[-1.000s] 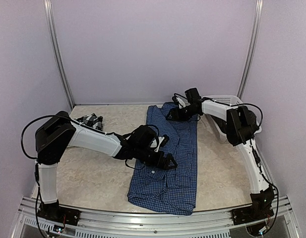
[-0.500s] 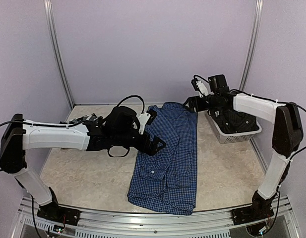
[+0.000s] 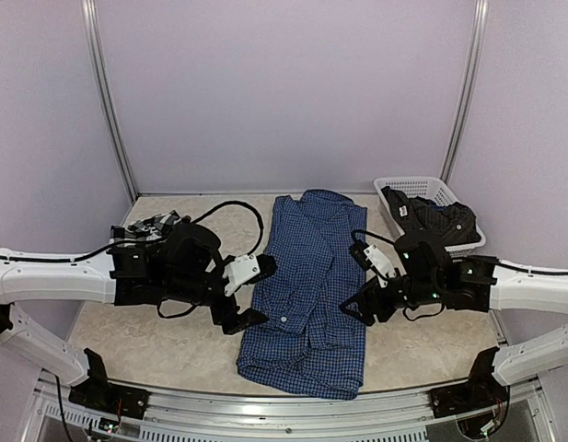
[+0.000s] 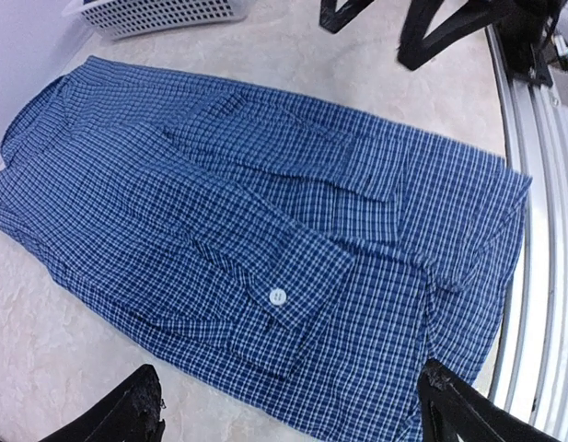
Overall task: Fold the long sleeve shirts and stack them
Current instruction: Pick up the rectangle-folded shirt from the center of the board, then fold the rectangle-folded shirt at the center of the board, then smooth out the rectangle-folded shirt at the center of the board.
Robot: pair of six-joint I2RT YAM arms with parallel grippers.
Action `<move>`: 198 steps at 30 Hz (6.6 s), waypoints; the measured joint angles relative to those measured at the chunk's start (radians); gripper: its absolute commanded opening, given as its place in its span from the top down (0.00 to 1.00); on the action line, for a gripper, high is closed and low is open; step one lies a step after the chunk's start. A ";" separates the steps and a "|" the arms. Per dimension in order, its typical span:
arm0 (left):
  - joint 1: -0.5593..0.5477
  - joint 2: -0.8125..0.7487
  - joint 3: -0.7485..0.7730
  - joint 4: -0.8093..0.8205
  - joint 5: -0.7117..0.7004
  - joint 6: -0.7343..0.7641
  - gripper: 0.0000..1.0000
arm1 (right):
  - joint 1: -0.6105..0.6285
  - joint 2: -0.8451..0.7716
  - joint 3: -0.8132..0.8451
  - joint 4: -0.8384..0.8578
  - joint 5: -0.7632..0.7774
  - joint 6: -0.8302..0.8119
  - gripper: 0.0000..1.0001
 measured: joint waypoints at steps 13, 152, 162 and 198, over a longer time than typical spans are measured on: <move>-0.097 0.077 -0.140 -0.047 0.088 0.203 0.10 | 0.499 0.016 -0.156 -0.032 0.167 0.269 0.26; 0.580 0.937 0.781 -0.393 0.676 -0.152 0.21 | -0.521 0.741 0.467 -0.082 -0.522 -0.027 0.44; 0.589 0.707 0.629 -0.209 0.542 -0.268 0.20 | -0.536 0.595 0.467 -0.117 -0.341 -0.062 0.40; 0.351 0.595 0.171 0.191 0.285 -0.360 0.27 | -0.401 0.610 0.235 0.030 -0.373 -0.135 0.41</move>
